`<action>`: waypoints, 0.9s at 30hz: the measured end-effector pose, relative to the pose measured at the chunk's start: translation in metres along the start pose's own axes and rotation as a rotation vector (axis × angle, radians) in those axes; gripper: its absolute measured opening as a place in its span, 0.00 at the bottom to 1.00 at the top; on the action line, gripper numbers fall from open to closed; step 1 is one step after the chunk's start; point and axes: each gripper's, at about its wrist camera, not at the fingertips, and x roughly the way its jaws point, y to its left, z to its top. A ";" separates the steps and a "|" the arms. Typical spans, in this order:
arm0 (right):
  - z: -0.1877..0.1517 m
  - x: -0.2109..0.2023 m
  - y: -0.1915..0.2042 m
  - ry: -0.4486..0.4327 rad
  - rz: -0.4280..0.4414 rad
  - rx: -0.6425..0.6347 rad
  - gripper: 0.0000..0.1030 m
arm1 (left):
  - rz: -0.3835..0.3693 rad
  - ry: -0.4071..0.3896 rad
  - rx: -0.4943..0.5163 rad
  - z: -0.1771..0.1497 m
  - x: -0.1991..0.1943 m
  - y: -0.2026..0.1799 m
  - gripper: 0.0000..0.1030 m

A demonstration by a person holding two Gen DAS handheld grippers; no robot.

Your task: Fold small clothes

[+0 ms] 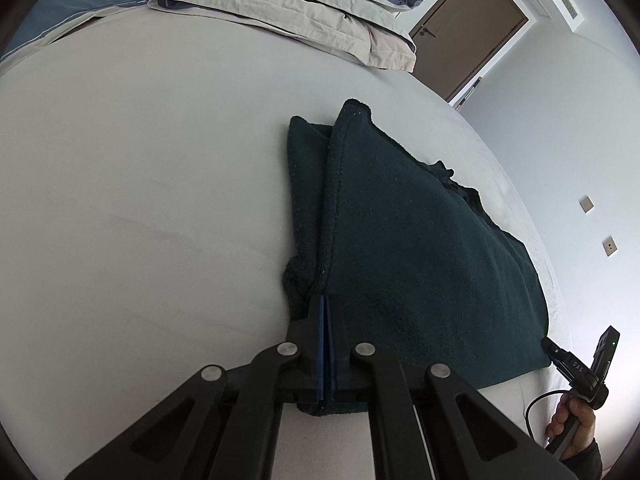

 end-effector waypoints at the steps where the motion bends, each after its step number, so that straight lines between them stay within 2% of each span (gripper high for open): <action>1: 0.000 -0.002 -0.001 -0.009 0.000 0.001 0.31 | 0.002 -0.002 -0.003 0.000 -0.001 0.000 0.04; 5: 0.004 -0.024 -0.006 -0.067 -0.014 0.071 0.32 | 0.032 -0.037 -0.003 0.003 -0.015 -0.006 0.04; 8: 0.008 -0.042 -0.003 -0.107 0.030 0.097 0.32 | 0.046 -0.082 0.039 0.007 -0.026 -0.023 0.04; 11: 0.015 -0.044 0.002 -0.140 -0.052 0.069 0.33 | 0.025 -0.090 0.103 0.012 -0.025 -0.049 0.05; 13: 0.019 -0.037 -0.006 -0.119 -0.054 0.107 0.33 | 0.017 -0.080 0.136 0.012 -0.018 -0.062 0.11; 16: 0.012 -0.015 -0.009 -0.007 -0.072 0.075 0.33 | 0.021 -0.041 0.148 0.008 -0.002 -0.068 0.14; 17: 0.007 -0.010 -0.007 0.006 -0.080 0.047 0.26 | 0.020 -0.021 0.142 0.007 0.004 -0.068 0.14; 18: 0.003 -0.011 -0.004 0.000 -0.102 0.016 0.13 | 0.020 -0.004 0.136 0.005 0.009 -0.066 0.14; 19: -0.001 -0.014 -0.002 -0.013 -0.116 -0.005 0.09 | 0.025 0.009 0.135 0.002 0.013 -0.064 0.14; 21: -0.004 -0.019 -0.005 -0.030 -0.105 0.011 0.05 | 0.033 0.021 0.142 -0.003 0.019 -0.061 0.14; 27: -0.008 -0.026 -0.007 -0.020 -0.106 0.011 0.04 | 0.035 0.028 0.132 -0.005 0.020 -0.052 0.13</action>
